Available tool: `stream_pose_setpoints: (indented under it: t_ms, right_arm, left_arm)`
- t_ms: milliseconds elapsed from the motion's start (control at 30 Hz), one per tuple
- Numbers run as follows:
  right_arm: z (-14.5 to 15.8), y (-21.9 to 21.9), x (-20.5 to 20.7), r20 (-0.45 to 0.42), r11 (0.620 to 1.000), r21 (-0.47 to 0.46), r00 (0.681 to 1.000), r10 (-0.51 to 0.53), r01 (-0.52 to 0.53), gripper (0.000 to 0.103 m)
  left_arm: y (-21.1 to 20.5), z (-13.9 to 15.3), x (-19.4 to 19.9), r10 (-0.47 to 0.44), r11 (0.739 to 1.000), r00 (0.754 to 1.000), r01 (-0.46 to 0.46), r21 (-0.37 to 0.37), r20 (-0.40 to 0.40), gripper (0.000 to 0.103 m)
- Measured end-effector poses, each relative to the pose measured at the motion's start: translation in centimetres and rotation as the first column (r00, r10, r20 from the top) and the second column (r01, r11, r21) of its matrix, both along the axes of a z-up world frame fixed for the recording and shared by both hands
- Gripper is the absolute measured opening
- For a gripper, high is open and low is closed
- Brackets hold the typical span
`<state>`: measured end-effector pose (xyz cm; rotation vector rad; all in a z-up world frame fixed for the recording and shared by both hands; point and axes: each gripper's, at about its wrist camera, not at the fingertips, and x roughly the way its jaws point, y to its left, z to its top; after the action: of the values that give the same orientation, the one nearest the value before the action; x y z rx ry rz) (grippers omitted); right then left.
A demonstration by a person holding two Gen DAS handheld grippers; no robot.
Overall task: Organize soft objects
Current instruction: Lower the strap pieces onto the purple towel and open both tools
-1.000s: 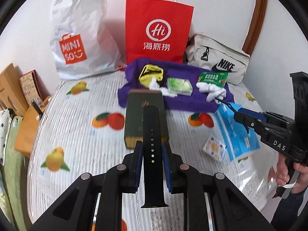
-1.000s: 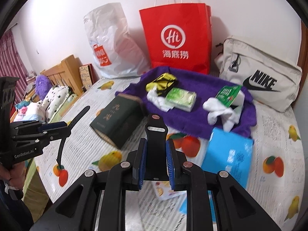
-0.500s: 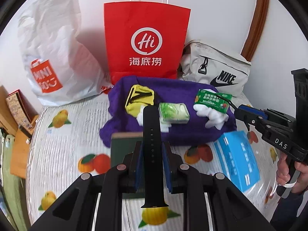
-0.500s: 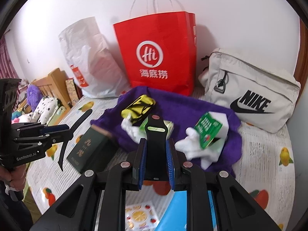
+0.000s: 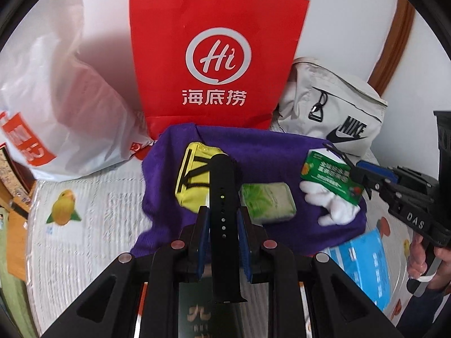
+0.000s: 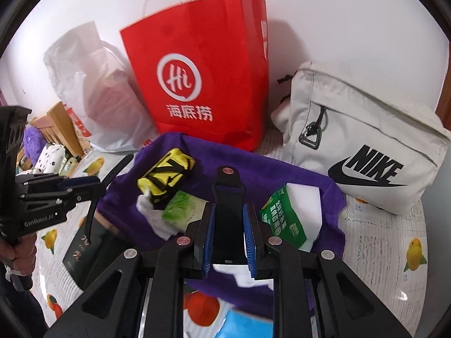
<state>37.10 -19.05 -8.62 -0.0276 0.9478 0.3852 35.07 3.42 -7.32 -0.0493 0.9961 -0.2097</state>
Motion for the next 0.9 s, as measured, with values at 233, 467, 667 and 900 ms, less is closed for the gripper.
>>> stream_pose_setpoints:
  t_ms: [233,467,667,900]
  right_arm:
    - [-2.1,-0.3,1.9,-0.051,1.0,-0.015,0.999,-0.015,0.015,0.02]
    - [-3.6,-0.3,2.9,-0.092,0.999,-0.046,0.996,-0.016,0.012,0.02]
    - [-5.0,-0.4,3.3,-0.128,0.999,-0.05,0.992,-0.013,0.006,0.02]
    - [-5.9,-0.4,3.4,-0.162,0.999,-0.053,0.987,-0.006,-0.003,0.02]
  left_arm:
    - [0.3,-1.8,3.4,0.023,1.0,0.999,-0.023,-0.013,-0.032,0.019]
    - [0.5,-3.6,5.9,0.038,0.999,0.997,-0.039,-0.013,-0.066,0.019]
    - [0.6,-6.0,7.0,0.067,0.998,0.99,-0.068,0.0,-0.124,0.02]
    - [0.6,-6.1,6.8,0.071,0.997,0.988,-0.072,-0.005,-0.134,0.02]
